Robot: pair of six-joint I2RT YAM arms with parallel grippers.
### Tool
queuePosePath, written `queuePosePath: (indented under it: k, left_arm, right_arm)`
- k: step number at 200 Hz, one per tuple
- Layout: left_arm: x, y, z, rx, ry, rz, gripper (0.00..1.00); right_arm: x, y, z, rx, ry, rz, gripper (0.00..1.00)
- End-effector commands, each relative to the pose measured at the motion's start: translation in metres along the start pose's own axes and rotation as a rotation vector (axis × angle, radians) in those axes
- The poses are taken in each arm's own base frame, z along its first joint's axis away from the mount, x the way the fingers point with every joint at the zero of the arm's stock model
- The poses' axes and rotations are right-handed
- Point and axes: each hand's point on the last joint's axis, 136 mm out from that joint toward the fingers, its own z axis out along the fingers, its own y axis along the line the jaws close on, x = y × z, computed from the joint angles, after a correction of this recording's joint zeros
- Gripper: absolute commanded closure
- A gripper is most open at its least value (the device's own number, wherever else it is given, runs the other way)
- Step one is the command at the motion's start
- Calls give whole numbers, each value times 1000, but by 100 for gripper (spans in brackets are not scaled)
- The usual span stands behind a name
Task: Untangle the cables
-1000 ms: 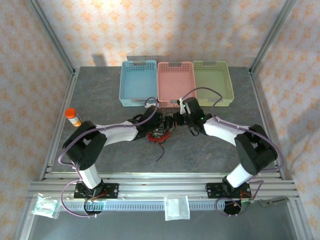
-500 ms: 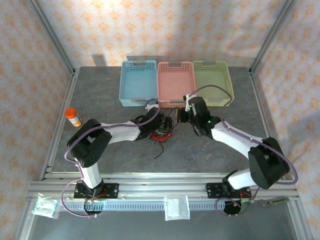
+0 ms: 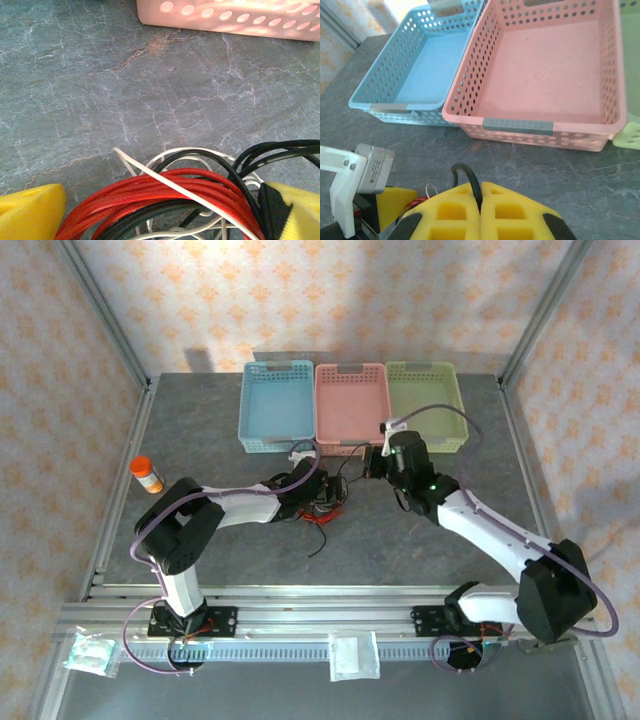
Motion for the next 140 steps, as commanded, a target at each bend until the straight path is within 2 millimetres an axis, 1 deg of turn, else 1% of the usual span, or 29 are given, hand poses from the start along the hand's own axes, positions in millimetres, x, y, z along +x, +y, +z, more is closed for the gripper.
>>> queuePosePath:
  k: [1,21,23,27,140]
  left_arm:
    - [15,18,4,-71,16,11,1]
    - [19,22,4,-76,22,6,1]
    - [19,22,4,-75,23,7,1]
    - [20,23,4,-78,25,6,1]
    - [31,42,4,-144,39,18,1]
  right_arm:
    - [-49,4,-25,35,-138,-13,100]
    - [-58,1,-30,63,-157,-22,100]
    - [-63,2,-37,59,-178,-21,100]
    - [-67,2,-41,62,-191,-21,100]
    - [-127,4,-94,109,-368,-38,100]
